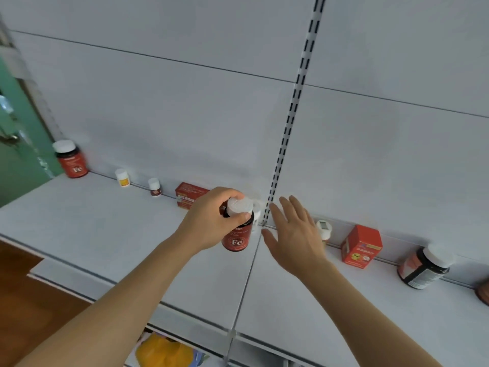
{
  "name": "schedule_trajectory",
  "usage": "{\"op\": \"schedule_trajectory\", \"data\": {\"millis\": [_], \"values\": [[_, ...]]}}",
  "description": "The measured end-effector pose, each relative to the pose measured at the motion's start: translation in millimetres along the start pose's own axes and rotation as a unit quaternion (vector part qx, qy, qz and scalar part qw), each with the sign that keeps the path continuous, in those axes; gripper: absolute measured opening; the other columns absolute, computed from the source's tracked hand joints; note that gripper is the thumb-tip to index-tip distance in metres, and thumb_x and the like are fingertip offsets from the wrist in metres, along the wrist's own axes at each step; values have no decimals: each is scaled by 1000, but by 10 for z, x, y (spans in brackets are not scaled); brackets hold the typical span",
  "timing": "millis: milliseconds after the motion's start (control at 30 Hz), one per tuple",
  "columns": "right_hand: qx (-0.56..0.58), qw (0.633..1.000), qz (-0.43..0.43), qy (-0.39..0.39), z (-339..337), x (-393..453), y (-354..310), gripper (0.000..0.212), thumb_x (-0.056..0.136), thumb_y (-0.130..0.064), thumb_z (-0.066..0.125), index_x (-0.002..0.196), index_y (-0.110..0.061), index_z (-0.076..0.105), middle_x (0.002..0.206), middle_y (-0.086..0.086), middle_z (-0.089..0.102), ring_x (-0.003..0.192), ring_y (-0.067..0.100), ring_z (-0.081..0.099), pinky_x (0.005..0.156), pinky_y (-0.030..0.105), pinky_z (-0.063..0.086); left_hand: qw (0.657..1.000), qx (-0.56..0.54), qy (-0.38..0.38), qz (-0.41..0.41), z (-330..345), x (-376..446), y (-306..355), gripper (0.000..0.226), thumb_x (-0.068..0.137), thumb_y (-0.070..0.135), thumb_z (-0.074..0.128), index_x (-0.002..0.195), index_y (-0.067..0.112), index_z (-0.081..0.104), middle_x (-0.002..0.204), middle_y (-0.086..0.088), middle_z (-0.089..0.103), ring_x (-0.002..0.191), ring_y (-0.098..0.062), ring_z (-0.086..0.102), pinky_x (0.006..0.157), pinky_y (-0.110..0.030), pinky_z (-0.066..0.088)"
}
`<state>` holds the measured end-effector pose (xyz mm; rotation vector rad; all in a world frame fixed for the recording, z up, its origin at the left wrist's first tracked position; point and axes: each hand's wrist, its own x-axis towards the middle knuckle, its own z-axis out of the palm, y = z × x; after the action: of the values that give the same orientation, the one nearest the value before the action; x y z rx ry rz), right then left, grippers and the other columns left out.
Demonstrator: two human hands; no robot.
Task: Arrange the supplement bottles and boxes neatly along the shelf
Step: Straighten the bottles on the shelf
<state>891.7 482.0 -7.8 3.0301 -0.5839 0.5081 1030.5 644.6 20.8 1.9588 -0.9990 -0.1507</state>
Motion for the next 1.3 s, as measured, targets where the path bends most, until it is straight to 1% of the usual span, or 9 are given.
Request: {"op": "schedule_trajectory", "data": {"millis": [100,200,267,400,467,633,933,1067,1300], "values": [[9,1000,-16,-21,-77,102,-432,63,97,-48,47,150,-15,35,159,11,29,150,31,16,120,44,17,1000,3,19,-12,-367,-119,-161,35,80,42,76,112,34,64,113,20,63,105,-1,59,91,-28,51],[13,999,-20,-47,-108,204,-917,66,100,-51,38,154,-17,23,163,7,18,152,27,6,123,41,10,999,9,33,-18,-785,-273,-322,35,80,42,76,112,35,65,113,20,64,98,4,58,81,-16,46],[25,998,-18,-48,-106,263,-1269,65,99,-51,40,153,-18,23,162,6,20,151,27,7,122,41,12,999,26,37,-15,-1069,-380,-456,35,80,41,76,113,33,66,110,19,64,92,2,57,74,-12,41],[35,998,-22,-43,8,396,-1939,63,97,-51,43,150,-20,31,158,5,29,150,27,15,120,41,21,998,37,55,-21,-1603,-567,-817,34,80,40,76,112,32,66,108,15,64,84,0,56,73,-16,42],[37,998,-23,-48,72,463,-2241,63,96,-52,44,149,-20,33,157,5,32,149,27,18,119,43,24,997,41,62,-29,-1853,-649,-1007,34,80,40,76,112,32,66,110,15,65,88,-1,57,77,-20,46],[36,996,-38,-75,198,697,-2883,67,99,-52,39,154,-18,22,161,8,21,151,28,9,121,43,14,995,53,74,-48,-2438,-716,-1453,35,82,38,75,114,31,65,114,14,64,101,-9,57,88,-33,52],[52,994,-68,-69,535,1460,-3486,66,100,-52,38,154,-19,21,162,6,19,151,27,6,122,42,15,991,84,76,-67,-3054,-392,-2160,37,81,40,75,115,32,64,110,18,61,98,-7,57,85,-27,51],[73,992,-76,-75,714,1828,-3708,65,98,-50,41,153,-18,25,160,7,23,151,29,9,120,44,20,989,119,55,-72,-3326,-60,-2385,38,83,35,75,118,27,63,105,18,57,95,-7,54,73,-13,39],[65,992,-67,-88,1008,2276,-4000,65,99,-49,43,153,-17,27,160,8,25,151,29,10,120,41,17,983,179,4,-48,-3633,561,-2860,44,82,36,75,122,25,62,109,13,61,99,-11,57,79,-24,42]]}}
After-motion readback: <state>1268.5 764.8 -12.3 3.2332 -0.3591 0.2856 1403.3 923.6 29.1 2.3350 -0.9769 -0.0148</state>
